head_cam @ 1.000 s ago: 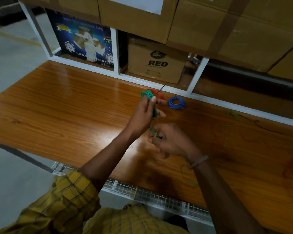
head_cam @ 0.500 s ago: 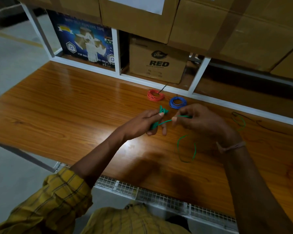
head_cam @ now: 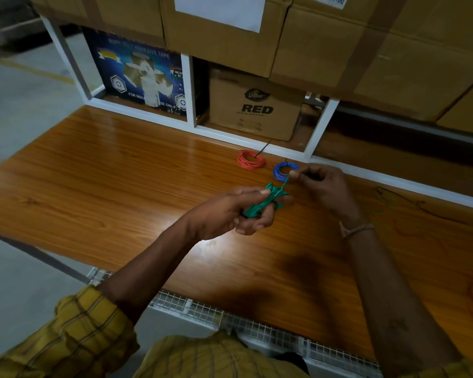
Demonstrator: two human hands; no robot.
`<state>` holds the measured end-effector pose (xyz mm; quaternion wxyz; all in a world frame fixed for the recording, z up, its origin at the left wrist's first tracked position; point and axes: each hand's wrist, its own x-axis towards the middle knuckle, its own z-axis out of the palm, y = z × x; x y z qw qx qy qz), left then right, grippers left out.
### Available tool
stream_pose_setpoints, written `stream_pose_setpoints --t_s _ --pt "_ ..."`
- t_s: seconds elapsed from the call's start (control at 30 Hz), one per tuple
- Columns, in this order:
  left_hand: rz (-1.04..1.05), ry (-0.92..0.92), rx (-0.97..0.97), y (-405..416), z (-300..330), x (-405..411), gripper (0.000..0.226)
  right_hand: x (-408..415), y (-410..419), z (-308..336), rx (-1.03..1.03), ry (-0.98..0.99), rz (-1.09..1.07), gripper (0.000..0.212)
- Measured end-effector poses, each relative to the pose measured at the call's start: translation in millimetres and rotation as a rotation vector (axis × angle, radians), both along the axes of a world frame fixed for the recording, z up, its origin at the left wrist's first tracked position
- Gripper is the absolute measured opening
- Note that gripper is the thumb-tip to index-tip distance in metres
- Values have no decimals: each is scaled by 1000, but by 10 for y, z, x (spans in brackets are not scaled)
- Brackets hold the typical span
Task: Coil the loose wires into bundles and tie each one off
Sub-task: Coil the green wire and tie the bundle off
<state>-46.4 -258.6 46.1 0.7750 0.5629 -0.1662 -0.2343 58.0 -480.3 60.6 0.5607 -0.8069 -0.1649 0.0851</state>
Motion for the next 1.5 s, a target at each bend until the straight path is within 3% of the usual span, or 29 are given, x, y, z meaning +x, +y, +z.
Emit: stream_pose_setpoints --t_s 0.1,0.2,0.4,0.53,0.63,0.77,0.87,0.97,1.17,1.37,1.5 --pt "28 29 -207 -57 35 71 50 -93 31 -291 51 91 6 18" --pt "76 24 -303 -161 84 155 50 -283 65 -403 73 127 8 28" --pt "234 15 -324 -348 210 427 49 -488 -40 -466 -152 -38 160 30" --pt "476 -200 133 -527 176 613 36 -487 -236 -186 -305 -209 305 40" --pt "580 -362 481 -617 26 720 31 -371 -433 67 -313 -265 357 26" --pt "508 -347 770 -719 -37 746 60 -21 -766 436 -162 -147 351 9" --pt "408 -304 680 -838 52 742 42 278 -972 608 -46 -55 298 13" --pt "307 -232 459 -936 193 725 24 500 -1106 710 40 -75 258 13" --pt "115 -95 95 -1103 393 656 42 768 -1059 559 21 -185 128 19" --pt "177 -37 -252 -1151 543 675 55 480 -877 46 89 -50 49 35" --pt "369 -70 -378 -1146 595 807 53 178 -814 -138 -14 -53 124 22"
